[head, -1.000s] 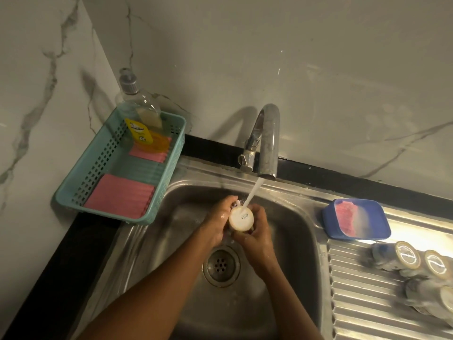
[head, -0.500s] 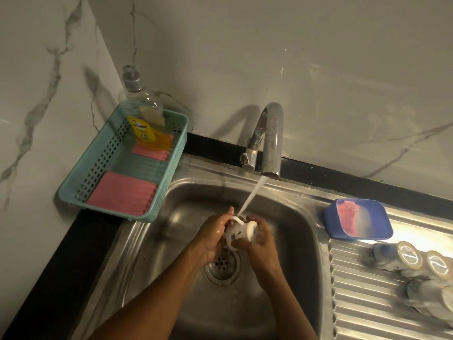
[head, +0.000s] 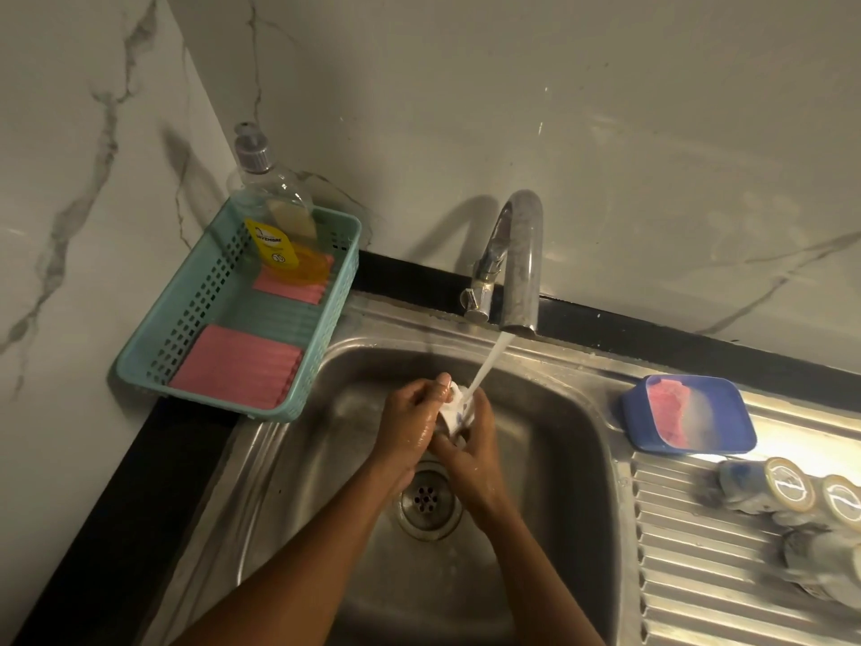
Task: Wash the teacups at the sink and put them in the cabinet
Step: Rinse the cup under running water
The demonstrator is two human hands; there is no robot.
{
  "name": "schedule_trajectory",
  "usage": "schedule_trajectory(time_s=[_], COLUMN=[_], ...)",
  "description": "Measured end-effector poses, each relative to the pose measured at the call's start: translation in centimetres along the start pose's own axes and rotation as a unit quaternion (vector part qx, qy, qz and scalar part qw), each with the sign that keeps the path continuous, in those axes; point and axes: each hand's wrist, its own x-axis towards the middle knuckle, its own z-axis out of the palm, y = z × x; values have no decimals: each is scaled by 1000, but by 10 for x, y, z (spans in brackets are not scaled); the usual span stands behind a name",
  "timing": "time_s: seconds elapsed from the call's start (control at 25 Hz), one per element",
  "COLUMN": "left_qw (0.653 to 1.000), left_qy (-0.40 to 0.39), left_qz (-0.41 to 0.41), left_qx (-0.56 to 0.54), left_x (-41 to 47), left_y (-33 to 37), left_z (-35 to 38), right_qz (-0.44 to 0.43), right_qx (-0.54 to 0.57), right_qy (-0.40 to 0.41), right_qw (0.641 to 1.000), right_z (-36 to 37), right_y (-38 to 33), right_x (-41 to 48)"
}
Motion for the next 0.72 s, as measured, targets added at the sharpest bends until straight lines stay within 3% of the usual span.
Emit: schedule_trajectory(time_s=[0.16, 0.24, 0.36, 0.52, 0.72], left_qw=[996, 992, 991, 992, 994], left_qy=[12, 8, -26, -44, -58], left_qz=[8, -10, -34, -57, -70], left_qx=[91, 123, 125, 101, 61], left_x=[1, 0, -2, 6, -1], left_y=[2, 2, 3, 9, 5], left_z=[-1, 1, 0, -5, -16], right_qz=[-56, -113, -93, -14, -7], right_qx=[-223, -264, -240, -104, -136], right_qy=[-38, -47, 3, 54, 119], right_qw=[972, 957, 966, 993, 983], right_z=[-4, -4, -8, -5, 9], right_y=[13, 14, 8, 3, 9], right_x=[8, 8, 12, 11, 12])
